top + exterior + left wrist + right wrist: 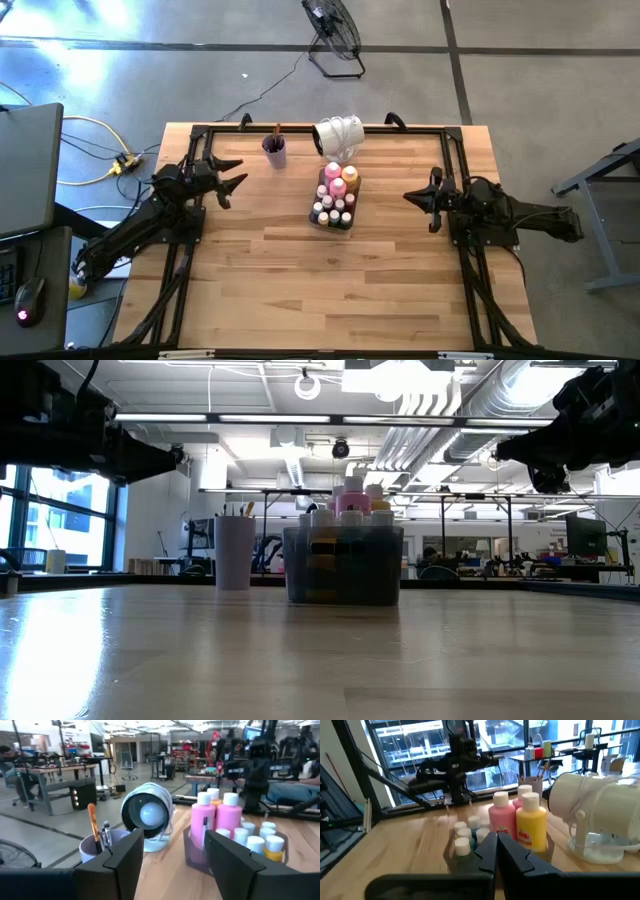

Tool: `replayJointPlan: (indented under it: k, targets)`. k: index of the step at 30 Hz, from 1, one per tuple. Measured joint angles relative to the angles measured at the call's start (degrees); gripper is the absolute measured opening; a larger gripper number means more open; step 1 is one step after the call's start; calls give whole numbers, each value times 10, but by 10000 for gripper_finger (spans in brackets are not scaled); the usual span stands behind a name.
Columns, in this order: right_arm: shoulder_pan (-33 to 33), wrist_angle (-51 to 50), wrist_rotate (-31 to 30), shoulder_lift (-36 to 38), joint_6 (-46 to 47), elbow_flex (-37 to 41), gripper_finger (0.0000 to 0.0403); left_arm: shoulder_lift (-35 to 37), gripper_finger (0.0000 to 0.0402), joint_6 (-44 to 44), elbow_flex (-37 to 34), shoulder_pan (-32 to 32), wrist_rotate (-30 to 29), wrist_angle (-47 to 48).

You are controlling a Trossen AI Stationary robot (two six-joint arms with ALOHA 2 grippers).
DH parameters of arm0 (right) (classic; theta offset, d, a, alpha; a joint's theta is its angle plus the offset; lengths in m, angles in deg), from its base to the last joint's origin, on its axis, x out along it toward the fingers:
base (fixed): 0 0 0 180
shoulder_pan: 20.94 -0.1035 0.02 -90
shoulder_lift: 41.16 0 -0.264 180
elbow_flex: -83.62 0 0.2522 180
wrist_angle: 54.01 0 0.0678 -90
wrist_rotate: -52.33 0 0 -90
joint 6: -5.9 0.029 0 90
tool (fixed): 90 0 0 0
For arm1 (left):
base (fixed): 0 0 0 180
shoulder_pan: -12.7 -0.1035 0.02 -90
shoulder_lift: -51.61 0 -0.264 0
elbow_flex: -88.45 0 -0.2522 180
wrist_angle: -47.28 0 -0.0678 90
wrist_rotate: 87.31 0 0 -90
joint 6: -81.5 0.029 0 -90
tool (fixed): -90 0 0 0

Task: Pick & Place Paint Supplies
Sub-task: Return to Home Position

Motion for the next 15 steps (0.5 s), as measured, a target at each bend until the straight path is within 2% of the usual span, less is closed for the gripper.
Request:
replayJointPlan:
  k: [5,9,12,15]
  targets:
    - [0,0,-1,4,-22,0,5,0,207,-19,-7,2,-7,17]
    - [0,1,-1,4,-33,0,5,0,207,-33,-7,49,-11,23]
    - [0,-8,-1,4,-34,0,5,0,207,-29,-7,114,-66,36]
    - [0,-25,-1,4,-34,0,5,-4,205,-18,-8,194,-158,51]
